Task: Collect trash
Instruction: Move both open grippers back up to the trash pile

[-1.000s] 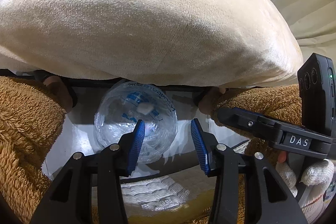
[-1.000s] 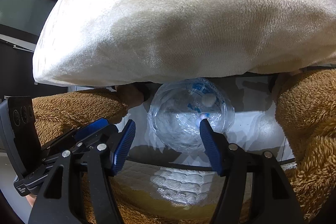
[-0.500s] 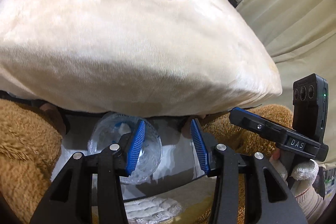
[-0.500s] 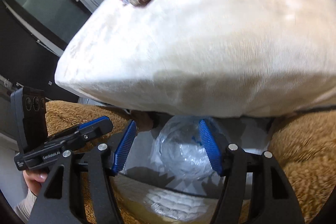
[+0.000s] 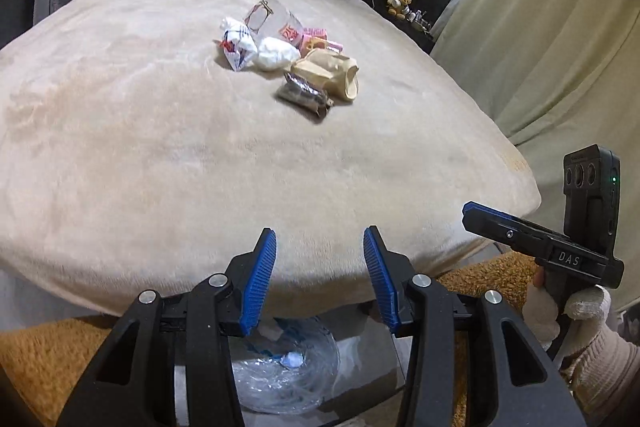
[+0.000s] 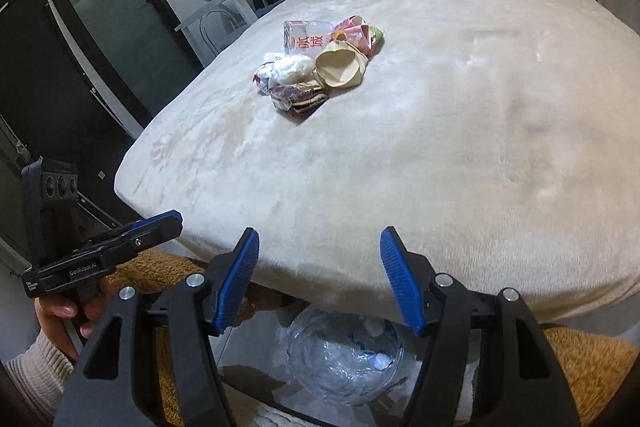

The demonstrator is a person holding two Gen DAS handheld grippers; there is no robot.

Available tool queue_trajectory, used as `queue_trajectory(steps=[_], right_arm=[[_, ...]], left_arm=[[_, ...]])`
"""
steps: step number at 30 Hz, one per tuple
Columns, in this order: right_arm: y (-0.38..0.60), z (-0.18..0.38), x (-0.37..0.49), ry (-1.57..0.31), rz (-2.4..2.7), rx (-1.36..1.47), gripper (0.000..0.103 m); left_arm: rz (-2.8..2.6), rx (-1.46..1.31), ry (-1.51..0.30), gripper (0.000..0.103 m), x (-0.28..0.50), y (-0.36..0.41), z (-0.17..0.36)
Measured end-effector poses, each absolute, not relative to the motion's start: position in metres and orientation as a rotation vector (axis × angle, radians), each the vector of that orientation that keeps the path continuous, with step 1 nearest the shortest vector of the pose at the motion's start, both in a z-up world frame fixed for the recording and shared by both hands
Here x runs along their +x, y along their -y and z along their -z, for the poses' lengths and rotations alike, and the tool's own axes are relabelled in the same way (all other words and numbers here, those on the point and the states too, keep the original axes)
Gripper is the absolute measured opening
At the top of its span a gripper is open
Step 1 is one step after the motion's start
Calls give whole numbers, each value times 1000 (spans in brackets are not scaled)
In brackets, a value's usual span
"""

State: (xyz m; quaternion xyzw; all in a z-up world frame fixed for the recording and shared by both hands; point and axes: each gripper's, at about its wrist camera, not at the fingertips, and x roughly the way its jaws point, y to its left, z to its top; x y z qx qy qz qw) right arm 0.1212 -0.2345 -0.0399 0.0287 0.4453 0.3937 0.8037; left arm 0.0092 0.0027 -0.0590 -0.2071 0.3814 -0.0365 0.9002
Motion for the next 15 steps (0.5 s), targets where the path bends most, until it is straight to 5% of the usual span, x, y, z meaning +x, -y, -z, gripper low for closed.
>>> queue_trajectory(steps=[15], right_arm=[[194, 29, 211, -939, -842, 99, 63]], left_arm=[[45, -515, -713, 45, 98, -78, 31]])
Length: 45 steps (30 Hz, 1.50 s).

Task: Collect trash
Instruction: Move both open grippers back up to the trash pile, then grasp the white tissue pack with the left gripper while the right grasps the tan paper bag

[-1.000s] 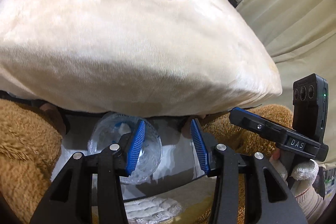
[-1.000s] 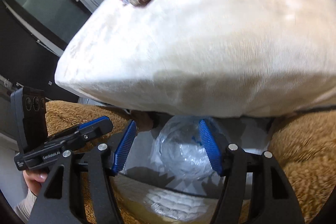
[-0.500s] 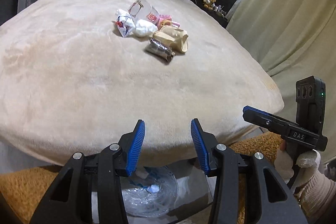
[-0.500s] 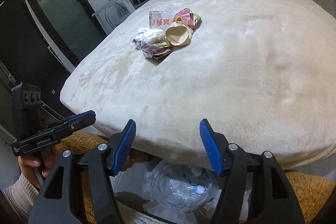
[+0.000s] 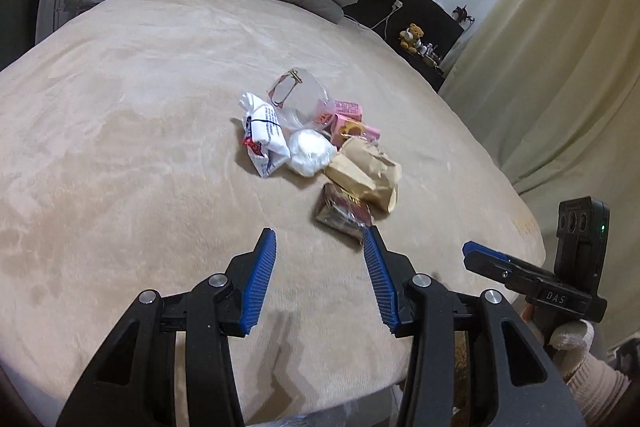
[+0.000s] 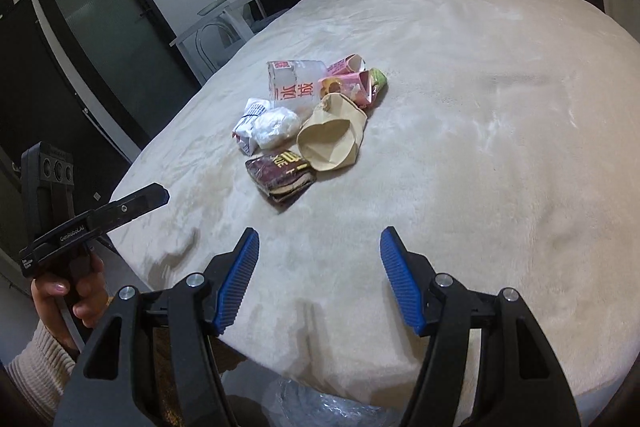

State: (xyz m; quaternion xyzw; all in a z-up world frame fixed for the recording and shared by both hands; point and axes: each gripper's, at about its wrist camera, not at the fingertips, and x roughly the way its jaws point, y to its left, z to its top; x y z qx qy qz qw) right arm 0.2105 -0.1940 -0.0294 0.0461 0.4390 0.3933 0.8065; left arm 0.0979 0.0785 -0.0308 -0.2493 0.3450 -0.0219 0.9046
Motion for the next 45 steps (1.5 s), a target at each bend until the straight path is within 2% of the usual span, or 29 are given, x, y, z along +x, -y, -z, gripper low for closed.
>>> queue_trajectory(steps=[6, 8, 9, 11, 14, 26, 30, 33, 35, 38, 40, 45], right_arm=[[179, 34, 244, -975, -837, 149, 63], [173, 37, 253, -987, -837, 161, 63], [170, 38, 257, -992, -836, 162, 63], [165, 41, 265, -1002, -837, 170, 64], [156, 46, 277, -1028, -854, 192, 74], [131, 60, 310, -1077, -854, 198, 74], [127, 62, 316, -1080, -861, 191, 74], [124, 63, 319, -1078, -870, 172, 74], [121, 63, 321, -1076, -867, 161, 71], [117, 63, 322, -1082, -879, 157, 61], [116, 59, 318, -1067, -892, 139, 49], [117, 53, 309, -1027, -880, 97, 49]], left_arm=[[53, -674, -751, 45, 137, -114, 42], [57, -717, -760, 52, 148, -125, 47], [53, -732, -759, 59, 154, -130, 50], [51, -756, -762, 59, 165, -138, 53], [48, -788, -762, 59, 179, -149, 59], [95, -843, -809, 59, 232, -164, 81], [105, -811, -827, 56, 238, -161, 85], [101, -759, -851, 43, 239, -153, 86], [89, -740, -864, 36, 240, -150, 88], [80, -736, -865, 35, 237, -150, 89], [71, -722, -859, 34, 235, -148, 88], [59, -694, -844, 34, 228, -146, 82]])
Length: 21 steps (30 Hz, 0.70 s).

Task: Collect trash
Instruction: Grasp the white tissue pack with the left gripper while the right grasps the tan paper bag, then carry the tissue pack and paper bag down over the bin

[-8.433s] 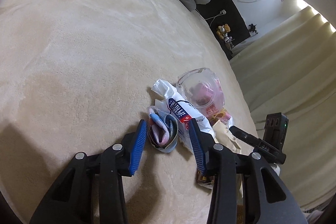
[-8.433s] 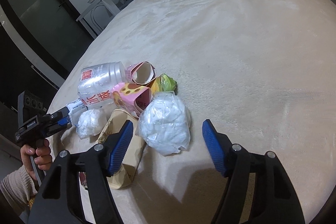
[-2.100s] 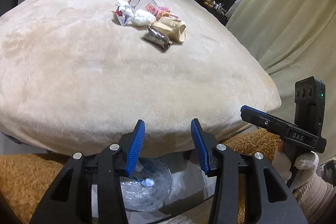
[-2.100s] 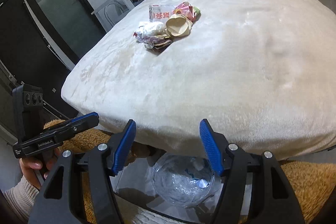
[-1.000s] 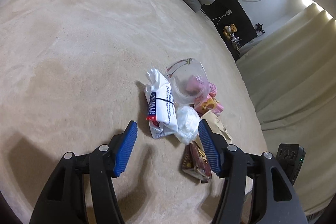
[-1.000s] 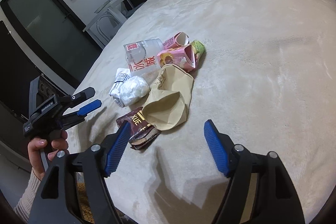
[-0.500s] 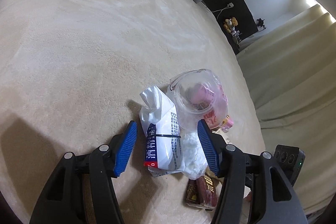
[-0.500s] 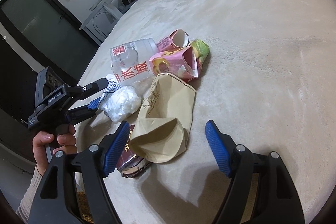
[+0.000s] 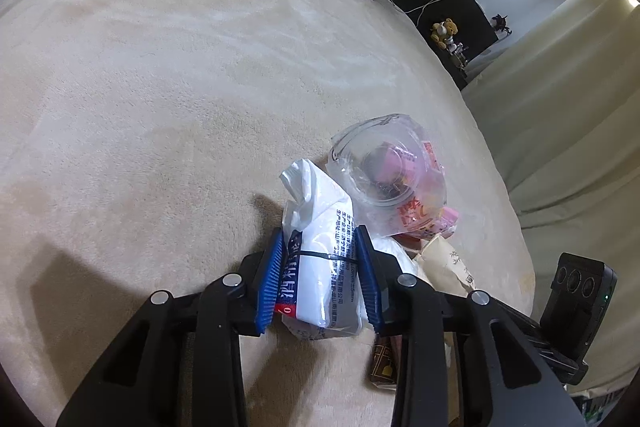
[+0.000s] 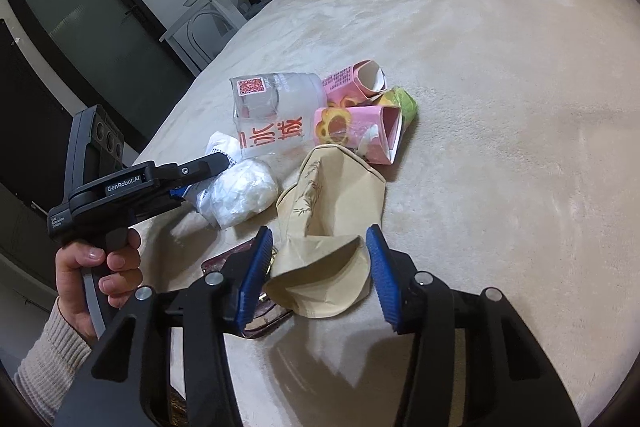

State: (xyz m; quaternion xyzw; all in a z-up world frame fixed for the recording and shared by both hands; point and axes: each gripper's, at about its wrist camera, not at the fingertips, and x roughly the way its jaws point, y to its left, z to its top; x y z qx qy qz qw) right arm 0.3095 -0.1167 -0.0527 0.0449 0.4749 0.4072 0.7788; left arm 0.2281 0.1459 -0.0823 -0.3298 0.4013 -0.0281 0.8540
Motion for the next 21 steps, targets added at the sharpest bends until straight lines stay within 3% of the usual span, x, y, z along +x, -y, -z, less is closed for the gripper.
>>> queue_trajectory(steps=[21], right_arm=[[162, 25, 277, -905, -817, 111, 48]], left_arm=[[45, -685, -757, 34, 177, -137, 49]])
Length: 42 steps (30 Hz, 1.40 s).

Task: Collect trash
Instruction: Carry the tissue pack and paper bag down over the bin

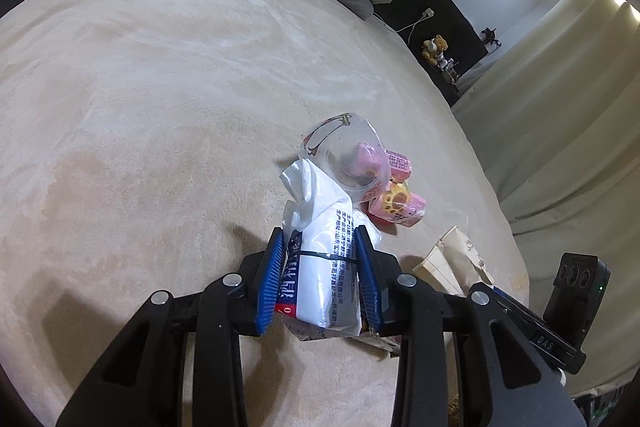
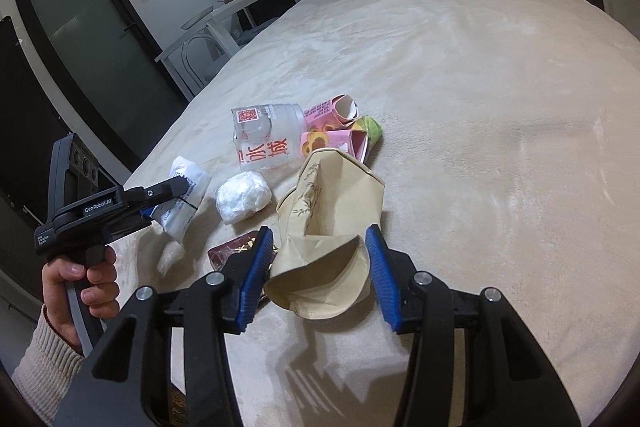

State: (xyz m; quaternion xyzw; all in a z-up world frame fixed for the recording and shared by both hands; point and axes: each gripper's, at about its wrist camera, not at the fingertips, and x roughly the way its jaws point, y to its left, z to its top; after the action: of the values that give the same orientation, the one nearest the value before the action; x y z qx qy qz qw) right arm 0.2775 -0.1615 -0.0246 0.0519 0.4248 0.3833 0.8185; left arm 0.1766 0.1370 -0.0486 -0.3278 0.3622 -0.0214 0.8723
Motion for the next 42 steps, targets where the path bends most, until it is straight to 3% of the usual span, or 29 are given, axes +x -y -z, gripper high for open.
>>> queue_trajectory(steps=[19, 42], right_arm=[[218, 2, 206, -825, -798, 176, 48], [285, 3, 106, -784, -800, 250, 48]], left_arm=[[113, -661, -666, 34, 106, -85, 21], [182, -629, -627, 34, 4, -24, 36]])
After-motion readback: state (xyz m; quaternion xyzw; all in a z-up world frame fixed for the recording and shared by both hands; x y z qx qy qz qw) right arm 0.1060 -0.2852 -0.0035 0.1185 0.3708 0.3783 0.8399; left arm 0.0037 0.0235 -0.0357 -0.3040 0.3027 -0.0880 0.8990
